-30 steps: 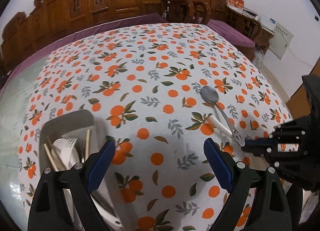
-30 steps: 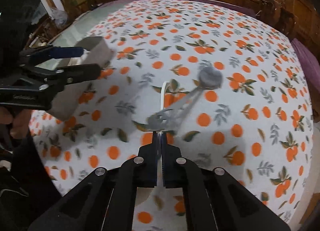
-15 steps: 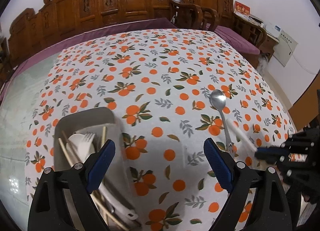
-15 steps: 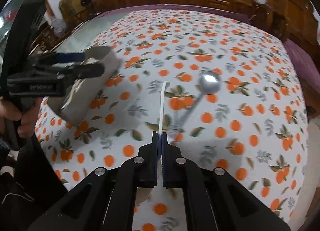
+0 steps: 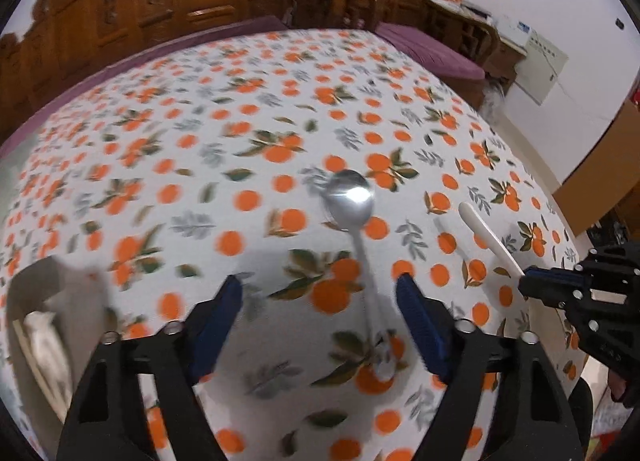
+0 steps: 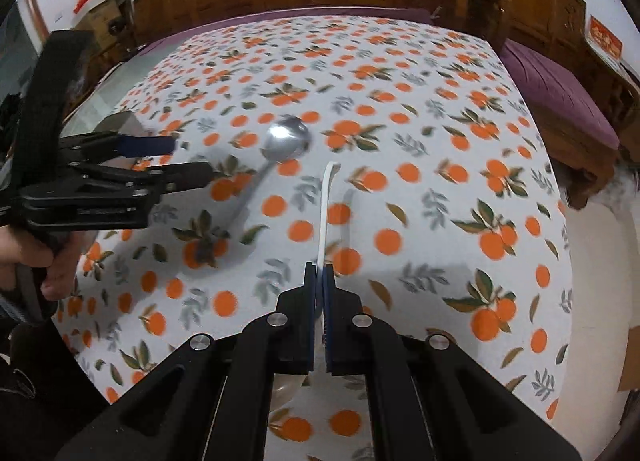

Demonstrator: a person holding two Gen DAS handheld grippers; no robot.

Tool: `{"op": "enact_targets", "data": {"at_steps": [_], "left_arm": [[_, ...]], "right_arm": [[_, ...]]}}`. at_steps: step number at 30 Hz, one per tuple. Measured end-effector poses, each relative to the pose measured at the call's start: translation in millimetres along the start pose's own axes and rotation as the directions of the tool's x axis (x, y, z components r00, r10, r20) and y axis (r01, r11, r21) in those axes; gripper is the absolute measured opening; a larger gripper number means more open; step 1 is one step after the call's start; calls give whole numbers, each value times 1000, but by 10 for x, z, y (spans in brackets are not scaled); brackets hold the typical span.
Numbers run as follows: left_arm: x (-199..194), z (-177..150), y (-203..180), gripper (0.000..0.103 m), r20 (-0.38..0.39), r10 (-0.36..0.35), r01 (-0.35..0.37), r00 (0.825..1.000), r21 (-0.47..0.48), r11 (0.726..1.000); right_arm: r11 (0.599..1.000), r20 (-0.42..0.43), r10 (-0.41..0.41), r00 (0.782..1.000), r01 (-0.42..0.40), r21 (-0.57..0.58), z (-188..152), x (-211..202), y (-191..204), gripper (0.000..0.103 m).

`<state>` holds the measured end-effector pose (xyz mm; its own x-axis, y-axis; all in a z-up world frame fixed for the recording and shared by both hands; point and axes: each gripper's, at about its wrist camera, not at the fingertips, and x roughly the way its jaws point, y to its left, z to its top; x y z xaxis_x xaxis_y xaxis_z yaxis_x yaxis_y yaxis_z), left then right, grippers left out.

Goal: Organize utensils
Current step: 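Grasp the metal spoon by its handle with the left tool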

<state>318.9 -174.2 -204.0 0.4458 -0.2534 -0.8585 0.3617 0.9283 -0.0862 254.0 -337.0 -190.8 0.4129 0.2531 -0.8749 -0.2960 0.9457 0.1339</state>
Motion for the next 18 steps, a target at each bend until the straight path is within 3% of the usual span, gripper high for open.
{"op": "enact_targets", "data": {"at_steps": [9,13,16,17,18], "left_arm": [[464,129,-186,46,-73,-15,15,997,-5,1000],[495,137,-261,40,-72,25,-23,997,22,999],[505,132,-316,25,-68,78,-74,995,66,995],[497,124,-321,8,-68,71,-66,995,68,995],[494,117,-327,6,-70,82,-77,994,73,994]], "right_arm": [[999,8,0,1000,-1,53,-112,59,-245,4],[998,20,7,1000,-8,56,-116,52,-254,4],[998,25,9,1000,-11,56,-110,49,-247,4],[998,26,10,1000,-11,55,-113,43,-241,4],[998,27,9,1000,-11,55,-112,38,-230,4]]}}
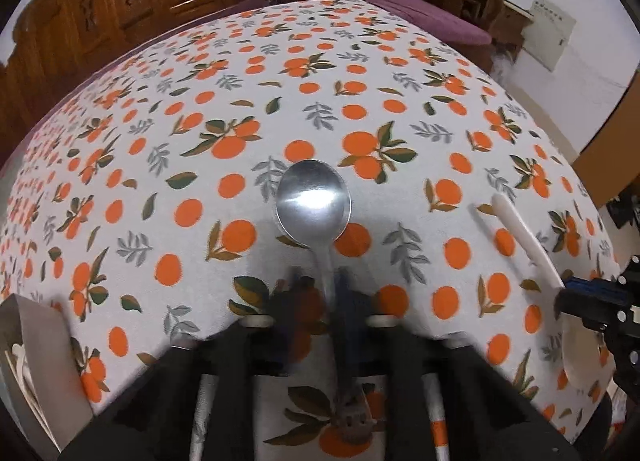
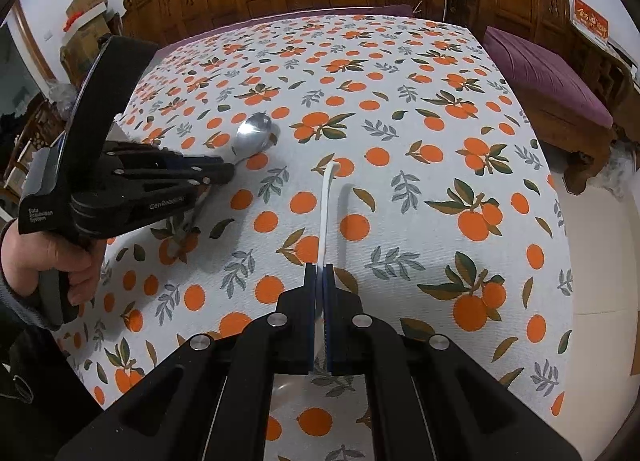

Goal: Organize utensils
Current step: 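Grasp the metal spoon by its handle with the left tool, then carry the metal spoon into the tray and open the left tool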

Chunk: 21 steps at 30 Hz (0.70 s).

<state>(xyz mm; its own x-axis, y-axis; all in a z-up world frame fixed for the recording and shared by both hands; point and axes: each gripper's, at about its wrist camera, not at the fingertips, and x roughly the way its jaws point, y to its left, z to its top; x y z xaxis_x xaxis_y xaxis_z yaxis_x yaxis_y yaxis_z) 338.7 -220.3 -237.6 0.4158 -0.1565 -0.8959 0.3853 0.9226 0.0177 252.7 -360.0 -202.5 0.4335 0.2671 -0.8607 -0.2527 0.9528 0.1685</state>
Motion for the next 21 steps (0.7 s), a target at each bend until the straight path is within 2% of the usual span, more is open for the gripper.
{"op": "enact_targets", "data": {"at_steps": [3,5,8,21], "left_arm": [[-24,-45,-42,5,-4,12,-12,1000,35,999],[-45,-72,5,5,-15,-18,18,1000,13,1000],[-122,-126,86,5,-9,-26,26,1000,-10,1000],[-988,-320,483,5,125,-51,58,991,-54,997]], "right_arm": [[1000,1,-2,1000,2,-1,-3,-7,40,4],[1000,2,-1,1000,1,-4,-5,-17,84,4],[1000,8,1,1000,-1,-8,4,-50,169,4],[997,52,18,998,-14,-69,198,-238,707,4]]}}
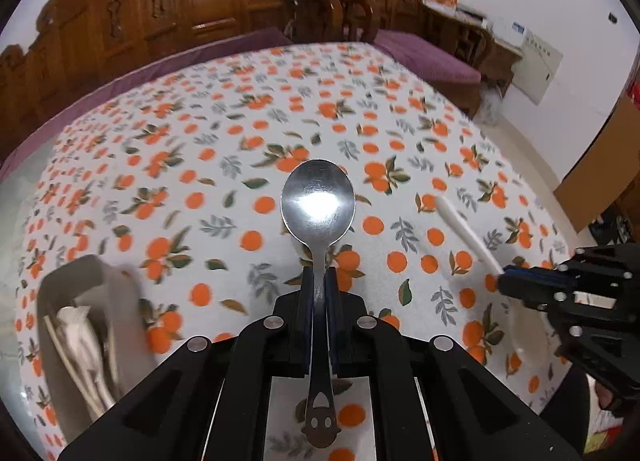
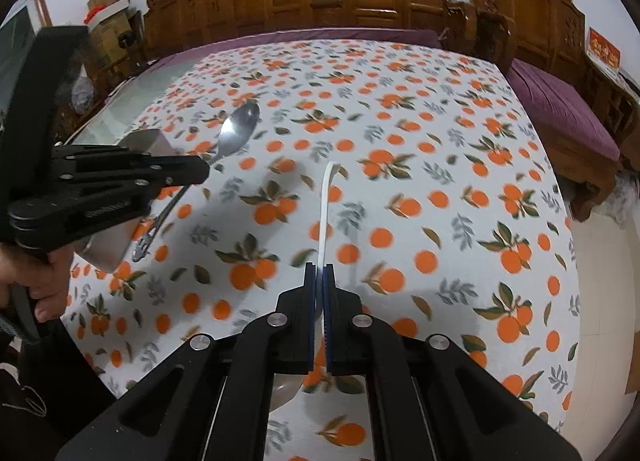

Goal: Organize utensils
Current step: 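Carry the metal spoon into the tray and open the left tool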

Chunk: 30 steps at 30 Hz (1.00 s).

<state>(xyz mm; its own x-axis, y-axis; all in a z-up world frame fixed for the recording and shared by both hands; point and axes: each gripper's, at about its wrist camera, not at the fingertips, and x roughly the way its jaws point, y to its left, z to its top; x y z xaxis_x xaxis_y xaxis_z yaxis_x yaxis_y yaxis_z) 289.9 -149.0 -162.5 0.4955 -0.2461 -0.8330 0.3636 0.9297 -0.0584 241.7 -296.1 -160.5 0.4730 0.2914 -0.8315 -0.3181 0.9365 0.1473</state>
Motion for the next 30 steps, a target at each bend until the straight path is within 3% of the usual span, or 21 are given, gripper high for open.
{"op": "enact_targets", "data": {"at_steps": [9,20,30], "left_arm": [[-850,-54,306,5,150,-4,10,989,-40,999],[-1366,-325,827,5,208,46,-30,977,-80,996],[-1397,-568,1390,5,172,101,-70,980,-176,982]], "right_arm": [[999,32,23,999,-22,-30,119,-85,421,4],[996,41,49,998,-46,-72,252,-30,915,4],[993,50,71,996,-66,-95,337,7,1227,4]]}}
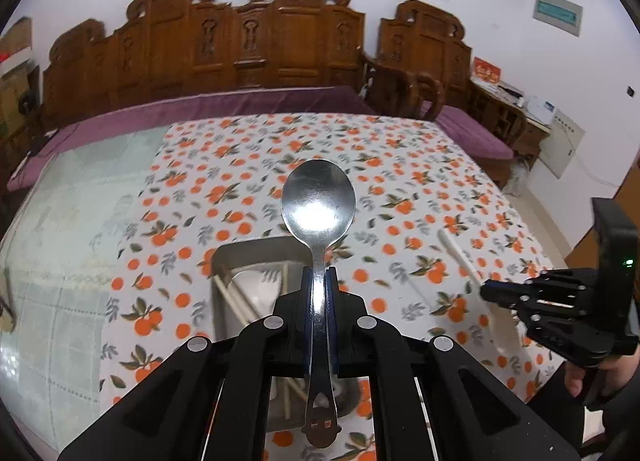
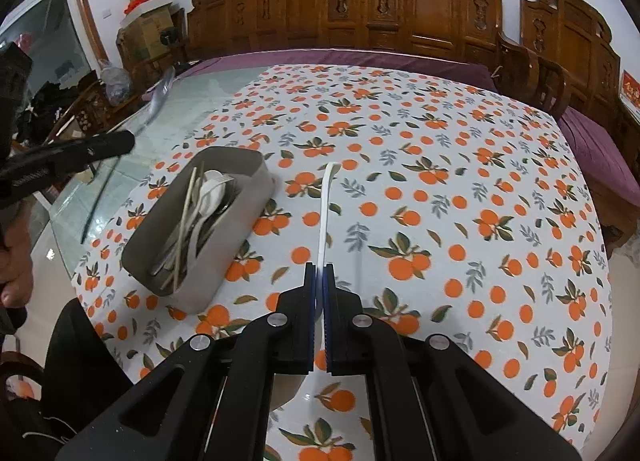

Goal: Organize utensils
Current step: 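Carry the metal spoon into the tray and open the left tool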

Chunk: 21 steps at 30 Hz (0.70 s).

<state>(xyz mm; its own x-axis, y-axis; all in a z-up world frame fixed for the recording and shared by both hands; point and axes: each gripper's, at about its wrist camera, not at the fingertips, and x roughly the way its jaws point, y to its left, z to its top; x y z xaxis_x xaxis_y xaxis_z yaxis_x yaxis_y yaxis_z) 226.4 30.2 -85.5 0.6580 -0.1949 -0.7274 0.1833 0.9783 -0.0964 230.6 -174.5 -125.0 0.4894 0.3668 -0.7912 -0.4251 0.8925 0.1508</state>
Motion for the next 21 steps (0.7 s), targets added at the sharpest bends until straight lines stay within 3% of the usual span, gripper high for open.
{"op": "enact_targets", "data": {"at_steps": [10,21], "left_arm": [[545,-301,325,5,-121,32,-38,992,-50,998],[873,-422,338,5,-174,30,-39,984,-50,998]], "right_arm": [[1000,-17,2,1000,-3,-23,17,91,159,4],[999,-37,17,999,-19,-45,45,189,283,4]]}}
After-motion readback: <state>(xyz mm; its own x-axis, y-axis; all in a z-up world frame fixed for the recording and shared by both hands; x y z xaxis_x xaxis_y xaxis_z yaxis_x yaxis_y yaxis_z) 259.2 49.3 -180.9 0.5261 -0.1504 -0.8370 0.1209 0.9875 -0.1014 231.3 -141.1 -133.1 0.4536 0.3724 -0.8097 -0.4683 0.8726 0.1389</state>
